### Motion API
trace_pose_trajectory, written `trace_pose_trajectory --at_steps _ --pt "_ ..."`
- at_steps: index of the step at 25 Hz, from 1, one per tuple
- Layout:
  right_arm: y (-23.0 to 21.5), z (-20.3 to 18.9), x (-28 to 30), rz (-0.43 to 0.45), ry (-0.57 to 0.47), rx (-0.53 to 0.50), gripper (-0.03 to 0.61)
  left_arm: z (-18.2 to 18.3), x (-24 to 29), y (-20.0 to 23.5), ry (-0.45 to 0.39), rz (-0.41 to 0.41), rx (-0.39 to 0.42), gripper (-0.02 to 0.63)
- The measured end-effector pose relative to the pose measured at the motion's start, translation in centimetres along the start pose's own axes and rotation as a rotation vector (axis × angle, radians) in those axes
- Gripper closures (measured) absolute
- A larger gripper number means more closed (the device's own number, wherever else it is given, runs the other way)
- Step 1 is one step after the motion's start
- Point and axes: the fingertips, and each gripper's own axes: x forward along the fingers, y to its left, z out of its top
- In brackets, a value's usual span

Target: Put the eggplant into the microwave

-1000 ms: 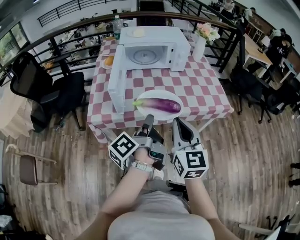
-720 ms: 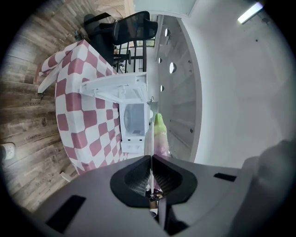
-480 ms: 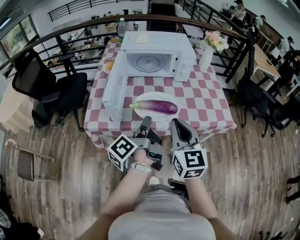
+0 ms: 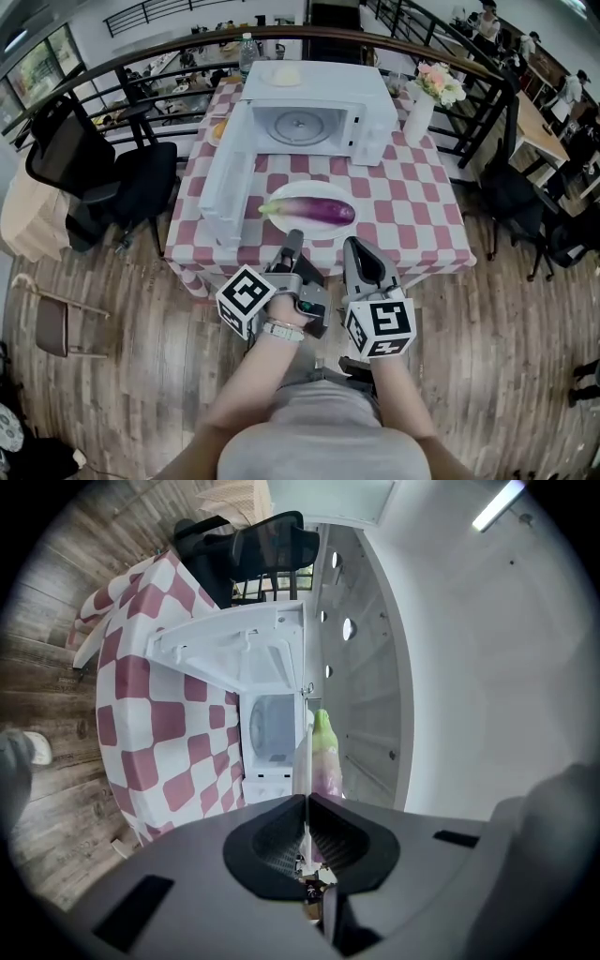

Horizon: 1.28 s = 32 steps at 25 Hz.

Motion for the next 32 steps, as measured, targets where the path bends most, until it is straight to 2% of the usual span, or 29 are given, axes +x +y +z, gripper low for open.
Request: trace_pose_trajectory --at_steps 14,22,32 --pt "-3.8 -1.1 3.4 -0.004 0.015 0.01 0.554 0.4 5.8 1.2 -0.001 0.007 -0.003 0.598" --pt "-6.7 -1.5 8.2 0.017 0.039 -0.005 0.554 1.9 10.8 2.4 -0.027 0.014 -0.021 0.598" --pt "-9.0 -1.6 14.8 0.069 0.064 -0.002 0.554 4.8 16.9 3.2 -0.066 0.04 -0.004 0.598"
